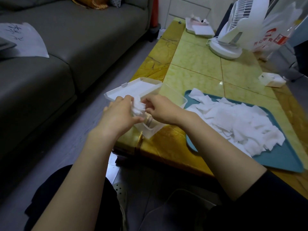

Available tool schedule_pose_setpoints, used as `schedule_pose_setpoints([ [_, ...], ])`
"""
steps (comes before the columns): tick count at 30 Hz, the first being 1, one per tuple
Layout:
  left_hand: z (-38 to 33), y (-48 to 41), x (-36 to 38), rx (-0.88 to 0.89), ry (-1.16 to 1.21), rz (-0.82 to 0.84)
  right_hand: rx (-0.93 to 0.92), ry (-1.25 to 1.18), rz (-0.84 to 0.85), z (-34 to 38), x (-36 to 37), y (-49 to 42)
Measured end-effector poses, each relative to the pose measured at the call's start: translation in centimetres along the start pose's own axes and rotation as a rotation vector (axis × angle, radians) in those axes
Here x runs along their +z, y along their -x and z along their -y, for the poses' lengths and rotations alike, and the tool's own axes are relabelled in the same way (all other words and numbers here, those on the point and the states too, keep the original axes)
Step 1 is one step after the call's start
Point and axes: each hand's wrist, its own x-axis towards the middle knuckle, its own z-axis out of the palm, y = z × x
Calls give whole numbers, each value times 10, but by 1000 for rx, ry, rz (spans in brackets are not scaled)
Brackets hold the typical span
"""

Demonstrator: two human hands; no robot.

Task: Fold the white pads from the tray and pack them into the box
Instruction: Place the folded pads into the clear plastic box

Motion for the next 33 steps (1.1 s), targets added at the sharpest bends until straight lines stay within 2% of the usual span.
schedule_pose_setpoints([
  [2, -5, 2, -1, 36, -4, -44, 17, -81, -1, -2, -3, 7],
  [5, -20, 5, 1, 188, 91, -230, -24, -149, -54, -7, -10, 20],
  [9, -48, 12, 17, 413, 255, -372, -98, -235, -453, -26, -26, 46],
  [11, -61, 15, 30, 489, 239, -360, -39, -234, -619, -45, -35, 60],
  [13, -72, 17, 46, 530, 182, -288, 59, -170, -697, -71, -41, 76],
  [17, -92, 17, 78, 571, -29, -88, 248, -44, -745, -126, -42, 110],
  [20, -104, 16, 98, 587, -170, 15, 401, 20, -555, -158, -34, 128],
  [22, -109, 16, 109, 589, -255, 84, 433, 11, -444, -169, -28, 135],
  [26, -120, 15, 124, 517, -323, 140, 414, -139, -563, -175, -25, 142],
  [30, -129, 12, 130, 466, -330, 78, 409, -151, -613, -174, -27, 140],
  [33, -131, 10, 132, 442, -331, 50, 434, -194, -715, -173, -28, 140],
])
